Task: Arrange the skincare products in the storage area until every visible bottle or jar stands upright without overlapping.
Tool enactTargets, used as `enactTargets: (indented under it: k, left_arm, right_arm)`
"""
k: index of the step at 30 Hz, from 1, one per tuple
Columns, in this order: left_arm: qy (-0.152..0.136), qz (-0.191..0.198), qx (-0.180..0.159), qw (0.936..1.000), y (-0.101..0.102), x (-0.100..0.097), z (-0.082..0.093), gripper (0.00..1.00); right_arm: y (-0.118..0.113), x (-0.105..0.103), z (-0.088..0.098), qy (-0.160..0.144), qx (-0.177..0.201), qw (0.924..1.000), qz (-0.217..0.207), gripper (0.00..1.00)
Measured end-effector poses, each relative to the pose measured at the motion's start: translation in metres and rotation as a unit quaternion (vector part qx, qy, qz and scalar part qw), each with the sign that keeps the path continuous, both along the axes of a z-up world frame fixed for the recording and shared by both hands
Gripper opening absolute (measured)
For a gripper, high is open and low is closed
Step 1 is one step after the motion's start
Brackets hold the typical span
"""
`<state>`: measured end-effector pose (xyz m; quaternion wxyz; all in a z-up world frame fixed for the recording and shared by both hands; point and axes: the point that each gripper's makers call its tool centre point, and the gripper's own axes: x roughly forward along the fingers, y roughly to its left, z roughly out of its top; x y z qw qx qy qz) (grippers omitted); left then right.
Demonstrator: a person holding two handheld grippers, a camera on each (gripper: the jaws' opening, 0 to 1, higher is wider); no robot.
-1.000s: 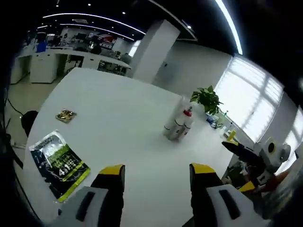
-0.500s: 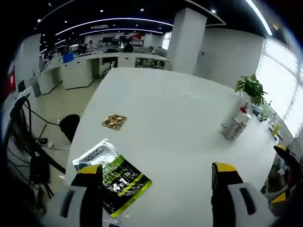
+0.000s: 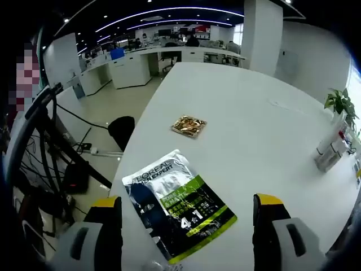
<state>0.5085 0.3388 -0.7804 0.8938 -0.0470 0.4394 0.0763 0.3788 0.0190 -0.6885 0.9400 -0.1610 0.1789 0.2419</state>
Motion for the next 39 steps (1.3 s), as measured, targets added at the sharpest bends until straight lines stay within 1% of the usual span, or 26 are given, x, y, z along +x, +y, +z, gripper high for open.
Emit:
enactTargets:
  k: [1,2,3,5,7,8,10,12,15,16,18,20,22,23,25,27,30,33,35,36,37,38,39]
  left_arm:
    - [-0.005,0.016,0.015,0.9998,0.010,0.003,-0.001,0.99]
    - [-0.004,0.015,0.008,0.9999,0.009,0.004,-0.002,1.00]
    - [0.005,0.020,-0.001,0.9998,0.010,0.004,-0.006,0.99]
    - [0.015,0.030,0.000,0.9994,0.012,0.005,-0.010,1.00]
    - [0.017,0.033,0.001,0.9993,0.013,0.008,-0.014,1.00]
    - [0.023,0.031,0.003,0.9992,0.011,0.005,-0.015,1.00]
    - [0.037,0.028,0.015,0.9988,0.013,0.002,-0.021,1.00]
    - [0.044,0.036,0.017,0.9982,0.015,-0.001,-0.025,1.00]
    - [0.052,0.041,0.012,0.9977,0.013,-0.007,-0.030,1.00]
    - [0.053,0.043,0.010,0.9976,0.013,-0.008,-0.034,1.00]
    - [0.063,0.051,-0.001,0.9967,0.011,-0.012,-0.042,1.00]
    - [0.059,0.060,-0.009,0.9964,0.010,-0.012,-0.044,1.00]
    - [0.054,0.068,-0.032,0.9957,0.003,-0.009,-0.046,1.00]
    - [0.057,0.073,-0.035,0.9951,0.003,-0.009,-0.047,1.00]
    - [0.056,0.081,-0.032,0.9947,0.005,-0.008,-0.046,1.00]
    - [0.041,0.107,-0.046,0.9923,0.007,-0.001,-0.044,1.00]
    - [0.041,0.121,-0.050,0.9905,0.013,0.006,-0.043,1.00]
    - [0.048,0.117,-0.043,0.9911,0.014,0.008,-0.045,1.00]
    - [0.053,0.106,-0.031,0.9925,0.014,0.006,-0.047,1.00]
    - [0.047,0.090,-0.023,0.9946,0.013,0.008,-0.049,1.00]
    - [0.048,0.094,-0.024,0.9941,0.013,0.006,-0.049,1.00]
    - [0.036,0.088,-0.022,0.9953,0.013,0.006,-0.047,1.00]
    - [0.030,0.079,-0.020,0.9962,0.012,0.007,-0.047,0.99]
  right_arm:
    - [0.000,0.000,0.000,0.000,0.000,1.0000,0.000,0.92]
    - [-0.001,0.000,0.000,0.000,0.000,1.0000,-0.002,0.92]
    - [-0.003,0.001,0.001,-0.003,-0.002,1.0000,-0.006,0.92]
    - [-0.004,0.001,0.001,-0.005,-0.003,1.0000,-0.007,0.91]
    - [-0.003,0.001,0.000,-0.004,-0.006,1.0000,-0.005,0.90]
    - [-0.002,0.001,0.000,-0.004,-0.007,1.0000,-0.002,0.90]
    - [-0.001,0.001,-0.001,-0.005,-0.012,0.9999,0.002,0.90]
    - [-0.001,0.001,-0.001,-0.005,-0.013,0.9999,0.004,0.90]
    - [-0.001,0.000,-0.004,0.000,-0.015,0.9999,0.003,0.89]
    - [-0.001,0.000,-0.004,0.001,-0.015,0.9999,0.003,0.88]
    - [-0.001,0.000,-0.005,0.002,-0.018,0.9998,0.004,0.88]
    - [-0.001,0.000,-0.006,0.003,-0.020,0.9998,0.005,0.88]
    - [-0.001,0.000,-0.006,0.001,-0.023,0.9997,0.007,0.87]
    - [0.000,-0.001,-0.008,0.004,-0.025,0.9996,0.009,0.87]
    - [0.000,-0.001,-0.008,0.005,-0.027,0.9996,0.009,0.87]
    - [0.000,-0.001,-0.009,0.007,-0.028,0.9995,0.010,0.86]
    - [-0.001,-0.001,-0.009,0.006,-0.030,0.9995,0.010,0.86]
    - [-0.002,-0.001,-0.010,0.007,-0.033,0.9994,0.008,0.86]
    - [-0.002,-0.001,-0.010,0.006,-0.033,0.9994,0.007,0.86]
    - [-0.003,0.000,-0.010,0.006,-0.035,0.9993,0.005,0.86]
    - [-0.003,0.000,-0.010,0.007,-0.036,0.9993,0.005,0.86]
    - [-0.003,-0.001,-0.011,0.008,-0.037,0.9993,0.005,0.86]
    - [-0.003,-0.001,-0.011,0.008,-0.038,0.9992,0.005,0.86]
